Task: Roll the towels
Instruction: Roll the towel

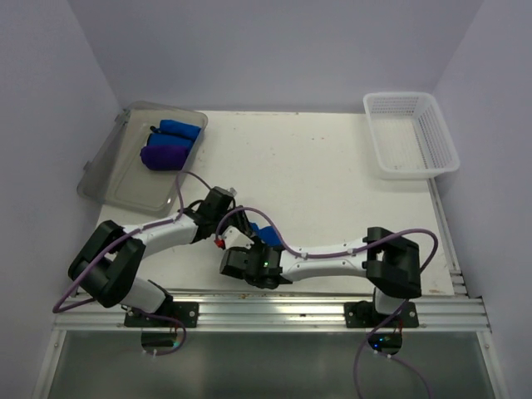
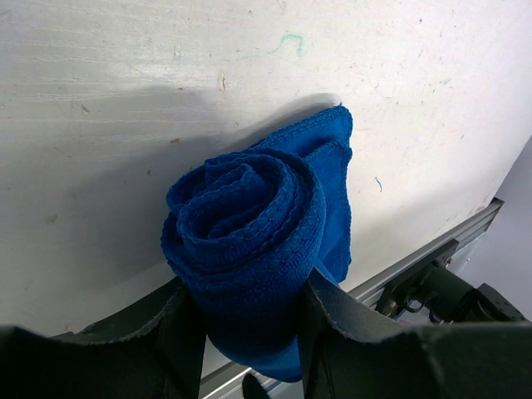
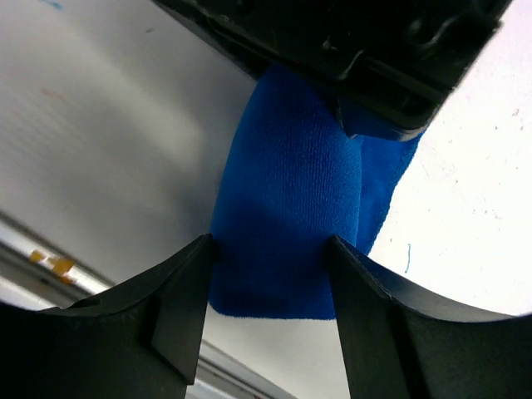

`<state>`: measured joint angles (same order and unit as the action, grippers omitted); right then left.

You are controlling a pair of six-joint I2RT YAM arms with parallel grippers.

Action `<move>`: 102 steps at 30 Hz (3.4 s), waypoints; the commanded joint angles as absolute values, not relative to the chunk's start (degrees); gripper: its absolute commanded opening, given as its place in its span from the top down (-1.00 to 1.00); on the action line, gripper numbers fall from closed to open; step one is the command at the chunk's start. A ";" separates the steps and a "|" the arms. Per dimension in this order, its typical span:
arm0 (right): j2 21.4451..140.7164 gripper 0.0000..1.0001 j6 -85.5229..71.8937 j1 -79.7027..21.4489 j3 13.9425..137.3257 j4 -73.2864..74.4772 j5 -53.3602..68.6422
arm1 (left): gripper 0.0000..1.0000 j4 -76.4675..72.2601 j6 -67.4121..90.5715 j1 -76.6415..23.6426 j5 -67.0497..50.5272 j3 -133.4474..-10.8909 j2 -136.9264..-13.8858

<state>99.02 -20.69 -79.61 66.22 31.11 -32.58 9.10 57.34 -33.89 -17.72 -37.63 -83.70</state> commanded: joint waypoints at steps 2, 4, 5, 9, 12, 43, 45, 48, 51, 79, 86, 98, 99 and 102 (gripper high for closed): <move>103.09 -0.13 -26.44 -79.89 69.26 33.92 -40.68 | 0.11 10.46 55.81 -34.01 -17.05 -39.38 -83.23; 105.81 0.12 -27.59 -79.80 70.31 35.06 -42.18 | 0.10 10.46 55.81 -34.01 -17.14 -39.29 -83.15; 106.78 0.18 -28.55 -79.89 70.66 35.68 -42.80 | 0.09 10.46 55.81 -34.01 -17.14 -39.29 -83.23; 107.50 0.51 -30.49 -79.54 69.27 35.86 -42.03 | -0.09 11.16 55.72 -34.01 -17.14 -39.64 -82.36; 101.80 0.60 -31.29 -77.09 62.88 30.25 -36.14 | -0.34 11.78 55.28 -33.75 -16.88 -40.17 -80.43; 81.83 0.53 -48.00 -52.73 28.65 -21.63 24.78 | -0.15 -2.82 56.25 -33.84 -25.40 -34.28 -83.32; 81.83 0.42 -46.68 -52.82 30.93 -17.00 24.18 | -0.10 -1.42 56.25 -33.84 -24.53 -34.10 -82.71; 79.46 0.02 -39.58 -53.78 35.93 -4.12 18.22 | -0.08 2.70 56.25 -33.75 -22.68 -34.19 -81.65; 76.13 -0.28 -35.43 -59.90 43.49 12.40 1.36 | -0.08 4.83 56.60 -33.84 -21.54 -34.19 -80.77; 103.64 0.21 -42.02 -81.13 72.53 38.61 -38.43 | -0.31 11.86 59.77 -33.93 -14.68 -36.30 -75.50; 86.85 0.24 -40.78 -71.11 47.95 10.93 -16.98 | -0.62 17.84 58.27 -33.75 -9.85 -40.08 -71.63; 80.94 0.20 -48.25 -57.13 27.61 -24.07 9.31 | -0.62 8.10 56.25 -33.57 -21.61 -35.87 -74.88; 81.73 0.20 -48.60 -56.69 27.16 -26.78 11.06 | -0.62 7.30 56.25 -33.57 -23.27 -34.99 -75.32; 82.88 0.21 -49.13 -56.25 26.02 -30.58 13.17 | -0.60 5.80 56.34 -33.92 -25.22 -34.37 -77.25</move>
